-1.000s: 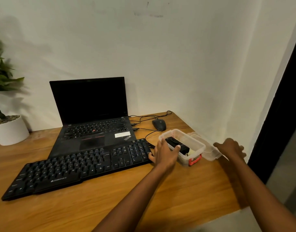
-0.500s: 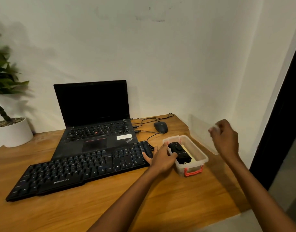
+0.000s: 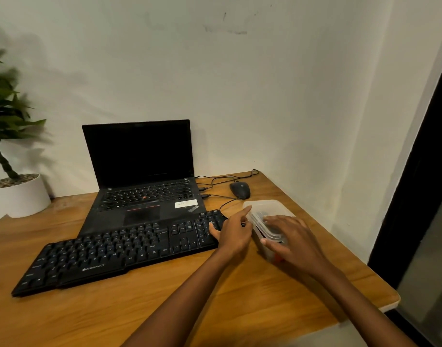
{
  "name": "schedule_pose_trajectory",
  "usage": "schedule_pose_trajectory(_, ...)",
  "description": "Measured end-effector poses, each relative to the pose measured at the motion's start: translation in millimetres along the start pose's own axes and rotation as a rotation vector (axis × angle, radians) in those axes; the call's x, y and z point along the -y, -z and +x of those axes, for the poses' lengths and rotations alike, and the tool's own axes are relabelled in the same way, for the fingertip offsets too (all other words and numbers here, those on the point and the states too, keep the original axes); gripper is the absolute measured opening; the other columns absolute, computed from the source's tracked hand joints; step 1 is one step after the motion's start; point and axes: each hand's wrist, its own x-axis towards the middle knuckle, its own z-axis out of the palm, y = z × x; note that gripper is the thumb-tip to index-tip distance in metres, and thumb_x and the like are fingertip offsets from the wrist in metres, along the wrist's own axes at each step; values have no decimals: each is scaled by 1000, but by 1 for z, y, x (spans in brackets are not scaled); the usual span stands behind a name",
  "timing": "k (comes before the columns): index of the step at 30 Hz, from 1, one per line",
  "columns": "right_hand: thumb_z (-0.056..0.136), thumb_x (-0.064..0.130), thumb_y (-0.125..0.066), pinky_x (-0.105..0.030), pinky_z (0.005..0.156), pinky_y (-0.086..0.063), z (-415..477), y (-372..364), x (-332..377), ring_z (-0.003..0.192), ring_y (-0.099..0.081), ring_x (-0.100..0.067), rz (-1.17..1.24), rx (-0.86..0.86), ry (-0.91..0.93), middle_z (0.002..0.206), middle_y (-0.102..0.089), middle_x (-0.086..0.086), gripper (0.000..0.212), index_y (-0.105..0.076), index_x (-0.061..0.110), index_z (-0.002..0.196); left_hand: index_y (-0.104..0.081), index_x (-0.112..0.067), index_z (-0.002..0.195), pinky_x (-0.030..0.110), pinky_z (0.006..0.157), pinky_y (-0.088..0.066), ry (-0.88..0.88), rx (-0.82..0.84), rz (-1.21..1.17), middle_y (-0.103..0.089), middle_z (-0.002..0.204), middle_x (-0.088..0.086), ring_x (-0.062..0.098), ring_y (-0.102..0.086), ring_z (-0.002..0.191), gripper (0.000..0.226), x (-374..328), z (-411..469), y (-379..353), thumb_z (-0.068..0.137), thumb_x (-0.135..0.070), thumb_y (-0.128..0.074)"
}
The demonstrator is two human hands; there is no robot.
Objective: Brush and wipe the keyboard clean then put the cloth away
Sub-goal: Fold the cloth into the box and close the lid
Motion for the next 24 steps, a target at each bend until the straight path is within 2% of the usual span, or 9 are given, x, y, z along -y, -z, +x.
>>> schedule_pose_trajectory(3,72,65,-45,-22,92,-29,0,6,3,121,-38,-7,46,72,-24,137,-48,11,67,-52,31,129,-51,-31,131,57,113,6,-26,6,-37,-57,130,-7,10,-44,126,36,4,3,-2,97,-21,-48)
schedule_pose_trajectory(10,69,64,-50,-21,94,-33,-1,6,3,122,-45,-8,48,102,-3,136,-51,10,69,-55,29,127,-62,-22,123,53,110,13,-8,-19,72,-52,137,-12,9,-43,129,31,-1,-3,1,97,-26,-47)
schedule_pose_trajectory(13,69,61,-52,-19,93,-33,-2,6,5,121,-46,-6,62,122,11,135,-52,10,66,-55,29,127,-63,-20,122,52,110,14,-9,-24,78,-54,135,-10,9,-45,127,30,0,-3,0,96,-28,-48)
schedule_pose_trajectory(17,69,62,-55,-19,93,-36,-6,6,2,112,-42,3,118,111,-11,134,-52,13,64,-55,33,126,-57,-23,128,50,111,13,-27,-51,166,-65,119,-4,11,-49,122,34,-4,-9,0,97,-32,-46)
schedule_pose_trajectory(19,70,60,-57,-20,92,-40,-5,9,1,111,-44,2,154,144,-25,133,-52,13,61,-56,32,125,-57,-22,127,51,111,11,-51,-64,240,-62,123,-3,14,-46,125,35,-6,-12,0,97,-34,-46)
schedule_pose_trajectory(20,72,56,-60,-20,91,-42,-4,12,2,112,-46,0,199,171,-46,133,-52,12,58,-57,31,124,-57,-21,127,52,111,11,-66,-63,286,-56,131,-1,16,-42,129,35,-6,-13,1,97,-35,-46)
schedule_pose_trajectory(22,80,37,-68,-15,83,-46,-2,19,5,111,-48,-5,374,168,-126,130,-53,8,45,-58,27,122,-56,-23,129,54,110,11,-114,-58,381,-40,146,1,19,-30,137,36,-9,-13,2,96,-35,-48)
schedule_pose_trajectory(24,84,17,-65,-10,72,-46,-5,24,8,106,-52,-8,496,-66,-226,121,-57,5,34,-61,20,118,-54,-23,130,54,112,9,-224,-74,410,-34,149,2,20,-26,140,36,-12,-13,4,95,-29,-51)
